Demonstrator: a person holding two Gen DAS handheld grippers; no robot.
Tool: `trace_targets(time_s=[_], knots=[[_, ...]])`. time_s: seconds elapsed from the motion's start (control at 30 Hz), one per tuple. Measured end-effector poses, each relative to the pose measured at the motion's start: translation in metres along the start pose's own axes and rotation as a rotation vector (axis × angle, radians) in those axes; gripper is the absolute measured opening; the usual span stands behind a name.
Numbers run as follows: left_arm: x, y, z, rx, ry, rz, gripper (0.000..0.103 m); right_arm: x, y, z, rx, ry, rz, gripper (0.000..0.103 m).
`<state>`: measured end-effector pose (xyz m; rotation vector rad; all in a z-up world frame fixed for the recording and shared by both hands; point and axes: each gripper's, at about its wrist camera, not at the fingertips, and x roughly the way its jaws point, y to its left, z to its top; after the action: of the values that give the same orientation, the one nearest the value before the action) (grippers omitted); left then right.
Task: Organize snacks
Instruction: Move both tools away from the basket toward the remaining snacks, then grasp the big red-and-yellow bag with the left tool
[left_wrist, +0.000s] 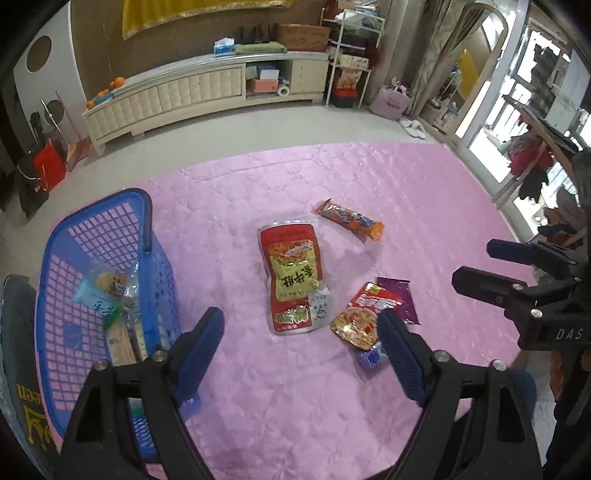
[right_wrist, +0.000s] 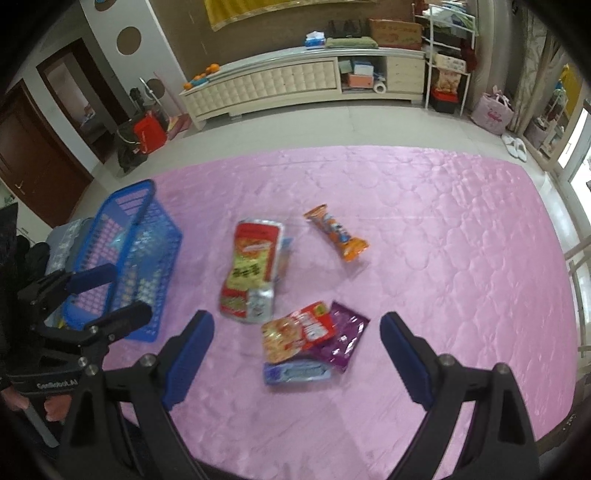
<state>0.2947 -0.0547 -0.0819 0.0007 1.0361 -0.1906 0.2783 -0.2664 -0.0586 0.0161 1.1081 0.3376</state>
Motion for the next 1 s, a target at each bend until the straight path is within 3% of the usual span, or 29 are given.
trace_targets(time_s=[0.13, 0.2, 0.4, 0.7, 1.0], knots=[[0.021, 0.002, 0.01, -0.042, 0.0, 0.018, 0.095, 0.017, -0.009, 0.005, -0.004, -0.015, -0.025, 0.094], [0.035, 0.005, 0.014, -0.059, 0.013, 0.019, 0.103, 0.03, -0.012, 0.006, -0.005, -0.013, -0.021, 0.094], [0.065, 0.007, 0.017, -0.055, 0.037, 0.041, 0.103, 0.057, -0.018, 0.011, -0.007, -0.021, -0.016, 0.094], [0.09, 0.003, 0.014, -0.026, 0.005, 0.045, 0.103, 0.091, -0.03, 0.003, -0.004, -0.047, -0.051, 0.094], [0.133, 0.002, 0.016, -0.025, 0.095, 0.026, 0.103, 0.105, -0.044, 0.002, 0.014, 0.004, -0.067, 0.094]])
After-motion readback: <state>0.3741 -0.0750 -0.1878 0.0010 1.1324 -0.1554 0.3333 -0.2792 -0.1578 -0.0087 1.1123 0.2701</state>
